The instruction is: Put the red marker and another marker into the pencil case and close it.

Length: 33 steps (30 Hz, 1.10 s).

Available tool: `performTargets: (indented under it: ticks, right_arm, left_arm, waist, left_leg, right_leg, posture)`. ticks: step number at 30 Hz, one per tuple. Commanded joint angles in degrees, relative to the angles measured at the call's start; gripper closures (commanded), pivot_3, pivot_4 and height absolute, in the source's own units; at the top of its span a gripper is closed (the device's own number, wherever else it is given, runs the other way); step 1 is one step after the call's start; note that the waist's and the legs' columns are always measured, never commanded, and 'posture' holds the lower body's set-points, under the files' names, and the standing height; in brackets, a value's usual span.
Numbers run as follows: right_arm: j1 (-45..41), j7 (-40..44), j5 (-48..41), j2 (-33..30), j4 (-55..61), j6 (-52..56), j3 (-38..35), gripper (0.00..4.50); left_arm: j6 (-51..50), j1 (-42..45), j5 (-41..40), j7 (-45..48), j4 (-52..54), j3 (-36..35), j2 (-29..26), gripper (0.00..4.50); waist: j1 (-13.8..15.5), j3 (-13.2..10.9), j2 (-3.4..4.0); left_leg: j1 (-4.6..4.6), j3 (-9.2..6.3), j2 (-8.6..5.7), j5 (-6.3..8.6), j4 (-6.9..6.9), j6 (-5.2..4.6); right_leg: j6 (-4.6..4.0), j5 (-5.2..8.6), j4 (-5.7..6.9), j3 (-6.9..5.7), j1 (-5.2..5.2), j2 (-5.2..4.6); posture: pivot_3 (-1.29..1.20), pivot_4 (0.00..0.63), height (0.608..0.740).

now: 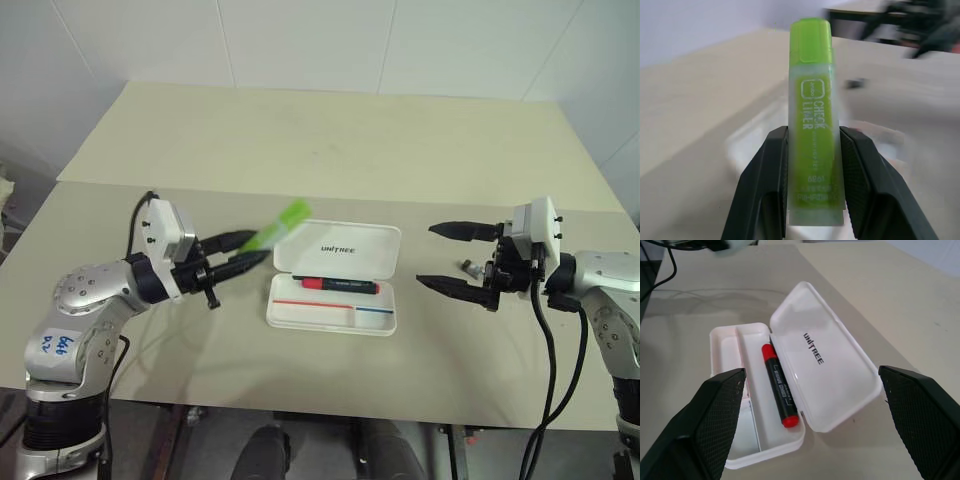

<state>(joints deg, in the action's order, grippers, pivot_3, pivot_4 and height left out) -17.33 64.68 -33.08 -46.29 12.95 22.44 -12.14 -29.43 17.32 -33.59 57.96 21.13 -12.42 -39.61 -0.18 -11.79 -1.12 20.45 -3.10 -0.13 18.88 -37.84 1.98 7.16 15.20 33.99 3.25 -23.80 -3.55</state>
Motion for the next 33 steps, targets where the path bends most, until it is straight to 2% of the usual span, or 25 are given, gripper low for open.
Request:
performTargets:
  ticks: [1,11,20,26,33]
  right_arm:
    - [1.8,-1.3,-0.9,-0.9,2.9,-0.6,-3.4,0.0]
    - [8.1,-5.6,-2.6,-0.6,9.2,0.7,-7.1,0.0]
    - [13.6,-10.8,-5.2,0.1,16.4,3.1,-10.3,0.0]
    - [15.2,-12.7,-6.3,-0.1,18.7,3.9,-10.9,0.0]
    - [15.6,-14.0,-6.8,-0.3,19.1,3.8,-10.8,0.0]
  left_arm:
    - [1.5,2.1,-1.3,5.4,-1.0,2.1,-2.6,3.49]
    - [6.8,7.7,7.0,14.0,-8.2,15.0,-5.3,3.49]
    - [14.7,11.8,16.0,14.9,-17.0,22.6,-2.5,3.49]
    - [16.6,13.7,19.0,14.2,-20.0,25.3,1.2,3.49]
    - [18.3,14.4,20.4,15.4,-22.0,26.0,1.3,3.49]
  waist:
    - [0.0,0.0,0.05]
    - [-0.1,0.0,0.07]
    - [0.1,0.0,0.08]
    - [0.2,0.0,0.08]
    - [0.0,0.0,0.08]
  left_leg:
    - [-0.01,0.0,0.01,0.0,0.01,0.0]
    - [0.0,0.03,-0.03,0.0,-0.01,-0.02]
    - [-0.01,0.05,-0.03,0.0,-0.08,-0.03]
    - [0.01,0.03,-0.04,-0.01,-0.09,-0.04]
    - [-0.02,0.05,-0.03,-0.01,-0.12,-0.05]
  right_leg:
    - [0.0,0.0,0.01,0.0,0.0,0.01]
    - [0.02,0.0,0.02,0.02,0.01,0.03]
    - [0.03,0.0,0.11,0.06,0.0,0.04]
    - [0.05,-0.01,0.14,0.05,0.0,0.04]
    - [0.06,-0.01,0.23,0.08,0.0,0.06]
  posture:
    - [0.0,0.15,0.74]
    - [0.0,0.15,0.74]
    - [0.0,0.15,0.74]
    - [0.0,0.15,0.74]
    - [0.0,0.15,0.74]
